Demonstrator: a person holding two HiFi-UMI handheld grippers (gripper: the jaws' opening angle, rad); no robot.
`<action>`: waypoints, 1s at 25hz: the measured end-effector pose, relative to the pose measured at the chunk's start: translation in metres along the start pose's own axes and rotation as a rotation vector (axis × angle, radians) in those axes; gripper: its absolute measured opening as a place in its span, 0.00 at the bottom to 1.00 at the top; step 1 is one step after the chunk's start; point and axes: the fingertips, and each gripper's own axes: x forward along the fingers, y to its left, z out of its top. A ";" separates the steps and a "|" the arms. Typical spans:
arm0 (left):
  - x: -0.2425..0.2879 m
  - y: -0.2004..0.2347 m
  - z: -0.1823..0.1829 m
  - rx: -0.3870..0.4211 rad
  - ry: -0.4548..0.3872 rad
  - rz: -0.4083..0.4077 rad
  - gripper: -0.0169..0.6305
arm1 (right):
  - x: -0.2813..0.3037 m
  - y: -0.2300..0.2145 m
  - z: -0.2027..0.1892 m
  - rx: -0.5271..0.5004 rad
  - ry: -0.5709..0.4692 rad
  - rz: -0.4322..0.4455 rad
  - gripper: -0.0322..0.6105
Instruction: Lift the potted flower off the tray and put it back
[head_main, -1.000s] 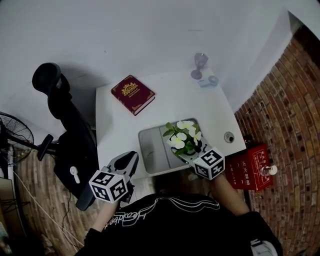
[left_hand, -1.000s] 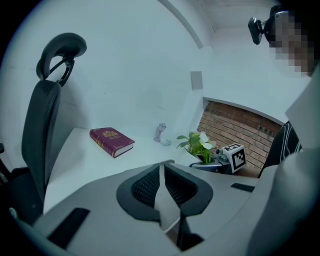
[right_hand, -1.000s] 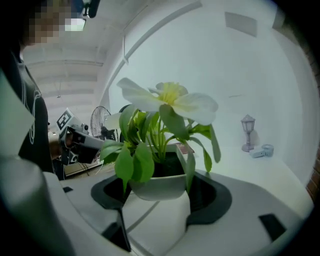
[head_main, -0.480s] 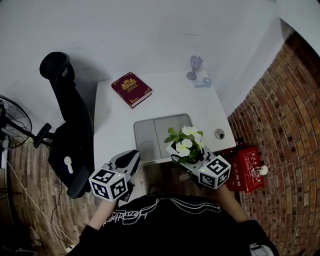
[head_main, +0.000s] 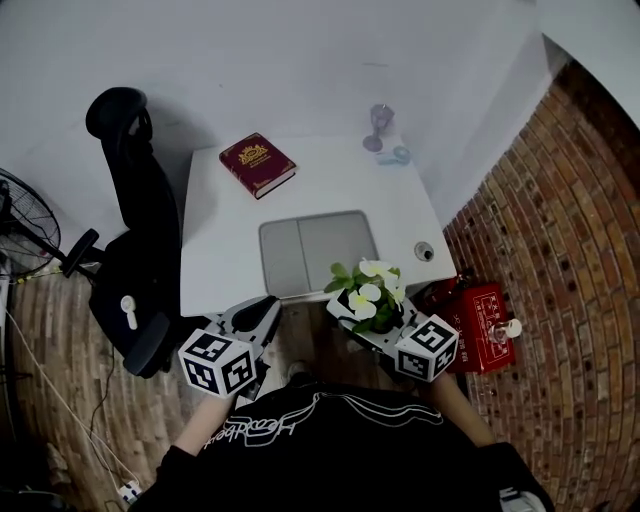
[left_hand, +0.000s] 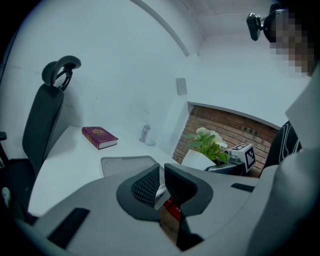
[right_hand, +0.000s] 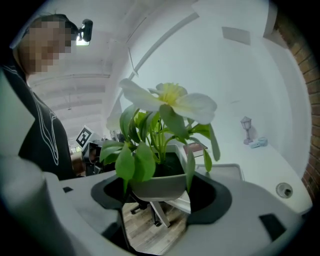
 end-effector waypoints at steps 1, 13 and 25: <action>-0.002 -0.004 -0.001 -0.003 -0.004 -0.003 0.11 | -0.004 0.003 -0.001 -0.004 0.004 -0.003 0.57; -0.006 -0.023 -0.015 -0.049 -0.020 -0.009 0.11 | -0.034 0.018 -0.011 -0.009 0.031 -0.022 0.57; -0.004 -0.025 -0.013 -0.044 -0.024 -0.003 0.11 | -0.033 0.019 0.000 -0.046 0.015 -0.010 0.57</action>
